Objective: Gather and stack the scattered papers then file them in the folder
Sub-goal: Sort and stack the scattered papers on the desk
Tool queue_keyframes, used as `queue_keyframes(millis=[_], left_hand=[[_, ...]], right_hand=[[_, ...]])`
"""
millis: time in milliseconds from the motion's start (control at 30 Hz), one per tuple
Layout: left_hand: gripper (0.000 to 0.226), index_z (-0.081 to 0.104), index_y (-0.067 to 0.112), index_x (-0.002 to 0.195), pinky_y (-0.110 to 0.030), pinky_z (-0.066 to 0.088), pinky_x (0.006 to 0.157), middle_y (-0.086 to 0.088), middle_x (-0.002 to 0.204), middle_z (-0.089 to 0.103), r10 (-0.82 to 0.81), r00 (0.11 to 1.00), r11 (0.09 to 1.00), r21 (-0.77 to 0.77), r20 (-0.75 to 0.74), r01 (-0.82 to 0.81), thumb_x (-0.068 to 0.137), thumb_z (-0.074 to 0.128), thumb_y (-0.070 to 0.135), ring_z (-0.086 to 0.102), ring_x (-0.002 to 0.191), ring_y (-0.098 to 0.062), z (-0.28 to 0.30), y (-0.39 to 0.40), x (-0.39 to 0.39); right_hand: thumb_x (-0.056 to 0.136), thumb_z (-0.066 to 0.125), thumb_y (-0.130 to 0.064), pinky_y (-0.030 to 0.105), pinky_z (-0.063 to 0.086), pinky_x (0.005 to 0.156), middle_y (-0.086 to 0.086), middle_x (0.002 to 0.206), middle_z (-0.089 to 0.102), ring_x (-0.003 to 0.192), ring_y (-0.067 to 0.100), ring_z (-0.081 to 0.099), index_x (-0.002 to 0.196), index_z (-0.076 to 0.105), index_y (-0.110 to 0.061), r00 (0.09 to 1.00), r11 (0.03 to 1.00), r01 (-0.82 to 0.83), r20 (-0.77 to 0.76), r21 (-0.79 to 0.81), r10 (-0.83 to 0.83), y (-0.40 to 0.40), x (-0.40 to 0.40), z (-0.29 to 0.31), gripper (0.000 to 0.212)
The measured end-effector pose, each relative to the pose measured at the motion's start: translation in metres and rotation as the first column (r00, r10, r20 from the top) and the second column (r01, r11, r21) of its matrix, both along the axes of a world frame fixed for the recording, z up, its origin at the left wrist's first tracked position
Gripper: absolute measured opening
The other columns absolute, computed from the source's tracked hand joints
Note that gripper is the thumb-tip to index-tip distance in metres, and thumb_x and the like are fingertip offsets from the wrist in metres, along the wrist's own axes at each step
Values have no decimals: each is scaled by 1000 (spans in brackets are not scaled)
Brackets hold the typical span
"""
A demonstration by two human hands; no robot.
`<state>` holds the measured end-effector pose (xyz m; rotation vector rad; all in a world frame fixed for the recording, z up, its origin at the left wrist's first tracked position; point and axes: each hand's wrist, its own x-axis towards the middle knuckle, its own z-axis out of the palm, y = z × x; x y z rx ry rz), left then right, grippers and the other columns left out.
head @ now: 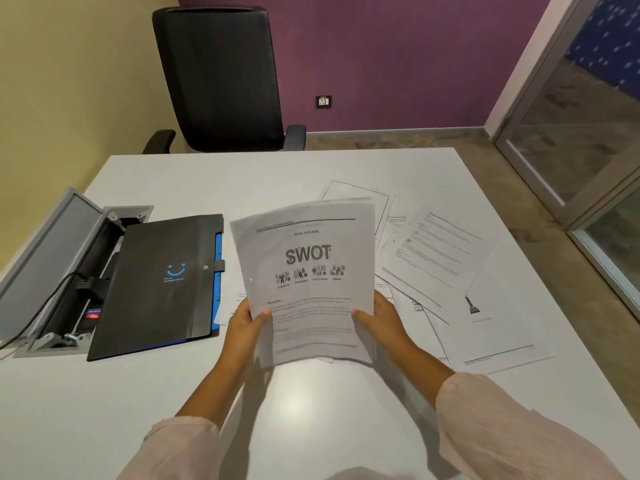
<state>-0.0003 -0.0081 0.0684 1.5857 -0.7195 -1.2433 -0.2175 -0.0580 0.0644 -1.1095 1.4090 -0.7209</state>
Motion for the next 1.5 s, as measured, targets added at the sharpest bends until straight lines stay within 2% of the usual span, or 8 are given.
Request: queue_keyframes(millis=[433,667,900,1033,1167,1333,1400,1500], left_hand=[[40,48,5,130,-45,45,101,-18,125,59,-125,987,983,146,104,110,91,54,12,54,116,-34,-24,19,-6],[36,50,5,124,-45,48,96,-15,118,59,-48,986,986,168,159,21,90,56,15,57,110,-34,-28,20,-2],[49,52,4,127,-42,54,87,-19,118,63,-120,991,927,349,-61,134,84,66,23,62,103,-35,-47,29,-1],[90,57,9,116,-44,58,76,-18,113,66,-56,957,910,379,-286,167,38,92,39,65,99,-34,-77,35,3],[64,46,2,132,-47,52,89,-16,112,65,-72,952,920,349,-298,179,75,72,17,63,100,-33,-68,37,-9],[44,41,-10,131,-48,45,91,-28,123,55,-21,986,913,400,-164,86,88,52,-5,58,90,-35,-60,37,-14],[42,45,-9,128,-46,44,94,-28,126,54,-39,999,914,402,-31,48,89,54,-1,56,103,-41,-56,39,-11],[39,50,-5,124,-42,46,89,-24,123,58,-36,990,926,377,138,-18,88,58,8,54,94,-31,-57,42,-2]], right_hand=[[92,48,-3,22,43,89,13,131,56,120,27,53,130,45,-4,940,982,-188,-285,22,187,18,-14,-24,39],[93,51,-13,32,45,100,5,130,57,120,22,54,132,44,-12,946,981,-190,-262,28,191,24,-9,-25,40],[89,59,-23,21,43,89,5,133,53,120,20,52,135,38,-11,925,938,-261,-221,226,311,31,5,-36,52],[82,68,-24,27,47,97,6,133,56,114,20,56,132,47,-9,957,907,-230,-85,354,276,37,4,-54,57],[85,64,-11,15,49,78,7,131,57,107,18,56,131,48,-9,960,878,-258,6,404,279,43,7,-61,48],[89,59,-22,20,51,78,8,125,60,102,19,57,126,53,-9,955,880,-233,-75,415,288,40,-3,-57,39],[92,52,-36,16,47,62,4,102,66,91,20,58,100,63,-16,904,910,-255,-254,327,345,35,-12,-53,24],[92,48,-41,32,49,78,4,94,66,96,25,60,82,65,-19,786,977,-203,-585,58,198,24,-33,-55,30]])
